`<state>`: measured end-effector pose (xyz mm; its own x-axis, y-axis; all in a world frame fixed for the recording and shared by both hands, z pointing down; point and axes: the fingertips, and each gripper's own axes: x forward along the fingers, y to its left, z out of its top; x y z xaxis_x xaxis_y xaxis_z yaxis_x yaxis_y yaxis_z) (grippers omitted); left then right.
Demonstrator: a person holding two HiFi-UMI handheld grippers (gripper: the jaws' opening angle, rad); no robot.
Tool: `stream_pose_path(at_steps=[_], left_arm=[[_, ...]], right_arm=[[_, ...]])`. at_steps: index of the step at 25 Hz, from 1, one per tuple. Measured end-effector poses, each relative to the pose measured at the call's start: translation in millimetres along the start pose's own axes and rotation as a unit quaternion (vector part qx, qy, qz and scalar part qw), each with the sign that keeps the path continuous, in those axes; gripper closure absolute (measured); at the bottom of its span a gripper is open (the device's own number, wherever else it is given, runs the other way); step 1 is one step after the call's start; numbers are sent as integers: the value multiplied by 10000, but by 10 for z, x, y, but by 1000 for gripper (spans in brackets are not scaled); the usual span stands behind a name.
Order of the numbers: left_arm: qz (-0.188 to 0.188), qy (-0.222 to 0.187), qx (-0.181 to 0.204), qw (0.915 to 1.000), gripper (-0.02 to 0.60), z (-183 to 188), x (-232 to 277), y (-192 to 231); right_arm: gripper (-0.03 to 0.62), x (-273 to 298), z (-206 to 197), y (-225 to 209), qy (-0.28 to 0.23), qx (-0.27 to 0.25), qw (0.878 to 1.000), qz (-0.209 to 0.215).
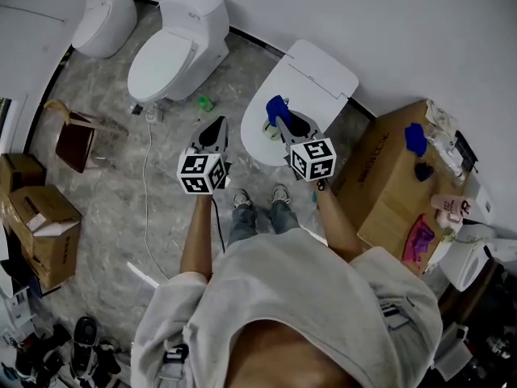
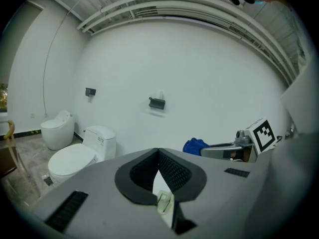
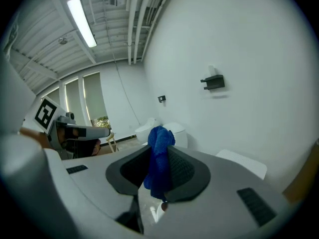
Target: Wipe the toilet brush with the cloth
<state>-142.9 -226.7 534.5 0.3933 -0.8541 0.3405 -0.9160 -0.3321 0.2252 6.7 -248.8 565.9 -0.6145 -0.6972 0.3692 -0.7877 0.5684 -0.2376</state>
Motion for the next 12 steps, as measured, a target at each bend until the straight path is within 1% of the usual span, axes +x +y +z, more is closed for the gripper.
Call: stream_pose_path(at_steps=[3, 9, 12], left_arm=[[-118, 88, 37, 9999, 563, -35, 41, 47], [-278, 212, 60, 9994, 563, -81, 151, 119], [-322, 256, 79, 9991, 563, -103, 210, 134]], right_arm=[[493, 79, -97, -96, 72, 343, 9993, -133], [493, 194, -304, -217, 281, 510, 9979, -282], [493, 226, -407, -287, 346, 676, 9967, -305]])
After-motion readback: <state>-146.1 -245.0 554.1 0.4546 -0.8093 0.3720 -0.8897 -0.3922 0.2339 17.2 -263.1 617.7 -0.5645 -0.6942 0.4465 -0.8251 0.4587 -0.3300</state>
